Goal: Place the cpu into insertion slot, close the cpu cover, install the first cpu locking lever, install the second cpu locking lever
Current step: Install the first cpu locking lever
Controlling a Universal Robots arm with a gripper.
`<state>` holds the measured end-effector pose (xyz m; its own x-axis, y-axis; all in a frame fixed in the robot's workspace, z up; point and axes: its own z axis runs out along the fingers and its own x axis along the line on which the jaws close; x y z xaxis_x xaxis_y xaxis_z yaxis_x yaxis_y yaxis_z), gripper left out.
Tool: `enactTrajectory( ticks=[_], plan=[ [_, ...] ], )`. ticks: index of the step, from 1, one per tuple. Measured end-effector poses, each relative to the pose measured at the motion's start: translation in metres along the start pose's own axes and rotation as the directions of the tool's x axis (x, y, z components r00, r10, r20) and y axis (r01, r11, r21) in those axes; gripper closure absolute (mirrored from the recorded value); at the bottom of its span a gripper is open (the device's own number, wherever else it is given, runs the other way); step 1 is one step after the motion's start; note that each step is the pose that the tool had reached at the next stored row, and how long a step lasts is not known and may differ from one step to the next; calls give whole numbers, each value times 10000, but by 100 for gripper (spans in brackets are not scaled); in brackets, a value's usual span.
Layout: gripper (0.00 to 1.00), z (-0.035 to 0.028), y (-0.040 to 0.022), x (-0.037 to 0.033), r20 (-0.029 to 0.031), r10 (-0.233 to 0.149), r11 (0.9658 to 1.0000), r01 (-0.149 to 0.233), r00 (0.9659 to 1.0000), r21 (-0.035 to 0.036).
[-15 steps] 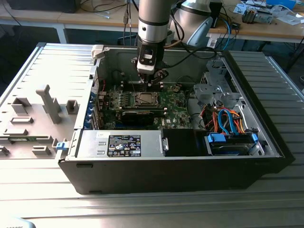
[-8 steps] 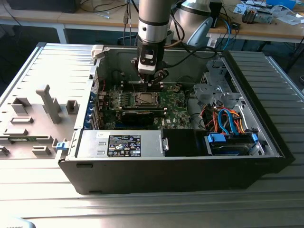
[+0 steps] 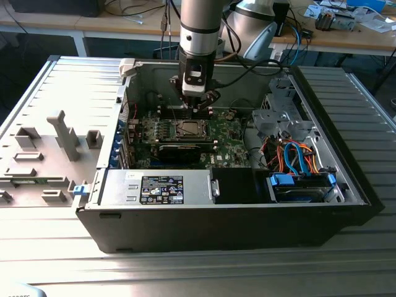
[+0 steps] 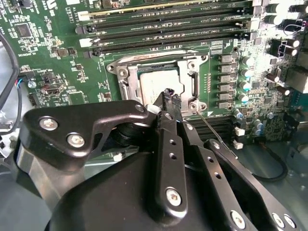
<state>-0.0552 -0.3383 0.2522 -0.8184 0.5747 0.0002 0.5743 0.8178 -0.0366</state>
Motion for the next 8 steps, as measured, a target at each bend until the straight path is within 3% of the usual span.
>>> enactTrajectory(
  ticks=[8],
  plan=[
    [89,0,0,0,22,-597,9982,597,9982,1]
  ],
)
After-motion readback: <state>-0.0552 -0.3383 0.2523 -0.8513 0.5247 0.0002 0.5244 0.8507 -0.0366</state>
